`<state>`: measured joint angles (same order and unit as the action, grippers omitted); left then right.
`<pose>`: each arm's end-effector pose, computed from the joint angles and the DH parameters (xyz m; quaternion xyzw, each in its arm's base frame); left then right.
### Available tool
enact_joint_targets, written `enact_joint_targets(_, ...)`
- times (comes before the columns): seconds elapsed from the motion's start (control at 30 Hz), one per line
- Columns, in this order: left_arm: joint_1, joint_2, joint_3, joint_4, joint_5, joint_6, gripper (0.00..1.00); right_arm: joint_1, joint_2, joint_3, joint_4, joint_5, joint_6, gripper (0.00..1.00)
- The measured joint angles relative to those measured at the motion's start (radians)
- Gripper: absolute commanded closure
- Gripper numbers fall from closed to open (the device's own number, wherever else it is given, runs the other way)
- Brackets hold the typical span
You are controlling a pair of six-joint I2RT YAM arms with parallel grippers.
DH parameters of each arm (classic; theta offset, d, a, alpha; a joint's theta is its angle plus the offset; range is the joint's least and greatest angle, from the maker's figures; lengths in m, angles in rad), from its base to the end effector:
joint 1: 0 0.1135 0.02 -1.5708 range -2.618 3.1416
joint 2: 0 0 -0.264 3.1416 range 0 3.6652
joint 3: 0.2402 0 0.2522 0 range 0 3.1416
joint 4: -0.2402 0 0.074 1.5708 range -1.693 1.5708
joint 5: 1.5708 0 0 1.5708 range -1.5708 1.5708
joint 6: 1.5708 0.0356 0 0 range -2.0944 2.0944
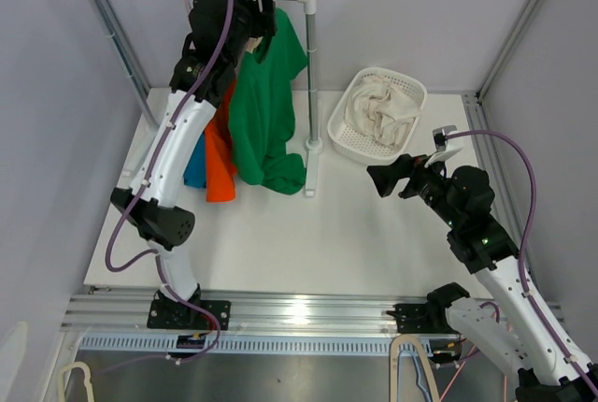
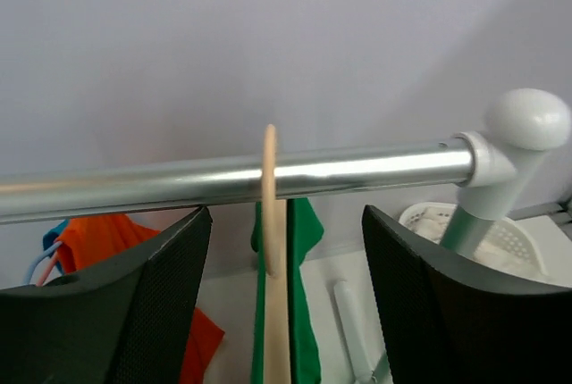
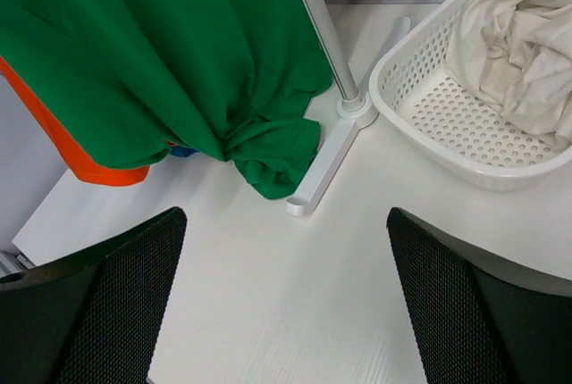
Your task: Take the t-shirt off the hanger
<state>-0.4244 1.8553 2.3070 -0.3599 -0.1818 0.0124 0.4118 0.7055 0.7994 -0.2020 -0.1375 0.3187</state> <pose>0.3643 -0.1576 0.5378 0.0799 0.6697 -0.0906 0.7327 0.1501 0.0709 0.3556 -0.0804 0.7396 0.2857 0.6041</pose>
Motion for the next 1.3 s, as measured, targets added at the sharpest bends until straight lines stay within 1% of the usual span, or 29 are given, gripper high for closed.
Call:
enact_joint_targets(0.13,0.0,0.027,0.009,0.014,-0.072,0.019,0.27,0.0,0.0,0.0,0.002,-0.006,0.0,0.01)
enact_joint_targets(0.27,0.0,0.039,0.009,0.008,-0.108,0.022,0.22,0.0,0.0,0.0,0.004,-0.008,0.0,0.01)
enact_joint_targets(0.37,0.0,0.039,0.009,-0.002,-0.109,0.022,0.26,0.0,0.001,0.0,0.005,-0.008,0.0,0.01)
enact_joint_targets(0.63,0.0,0.044,0.01,-0.035,-0.145,0.033,0.27,0.0,0.001,0.0,0.005,-0.008,0.0,0.0)
enact_joint_targets(0.67,0.0,0.047,0.01,-0.04,-0.149,0.034,0.37,0.0,0.001,-0.001,0.005,-0.008,0.0,0.01)
enact_joint_targets(0.7,0.0,0.051,0.011,-0.043,-0.15,0.035,0.43,0.0,0.001,-0.001,0.005,-0.008,0.0,0.01)
enact_joint_targets(0.73,0.0,0.056,0.012,-0.046,-0.152,0.038,0.47,0.0,0.001,-0.001,0.005,-0.008,0.0,0.01)
enact_joint_targets(0.83,0.0,0.071,0.012,-0.056,-0.152,0.041,0.48,0.0,0.001,0.0,0.005,-0.007,0.0,0.01)
enact_joint_targets(0.93,0.0,0.08,0.013,-0.062,-0.148,0.039,0.61,0.0,0.001,-0.001,0.005,-0.007,0.0,0.01)
enact_joint_targets(1.0,0.0,0.081,0.013,-0.066,-0.147,0.039,0.65,0.0,0.001,-0.001,0.004,-0.006,0.0,0.0)
enact_joint_targets(1.03,0.0,0.081,0.014,-0.069,-0.146,0.04,0.74,0.0,0.001,-0.001,0.004,-0.006,0.0,0.0)
enact_joint_targets(1.07,0.0,0.082,0.014,-0.071,-0.145,0.04,0.96,0.0,0.001,-0.001,0.004,-0.006,0.0,0.01)
enact_joint_targets(1.1,0.0,0.082,0.014,-0.071,-0.142,0.037,0.99,0.0,0.001,-0.001,0.004,-0.006,0.0,0.01)
enact_joint_targets(1.3,0.0,0.088,0.038,-0.079,-0.15,0.04,0.99,0.0,0.003,-0.001,0.004,-0.006,0.001,0.01)
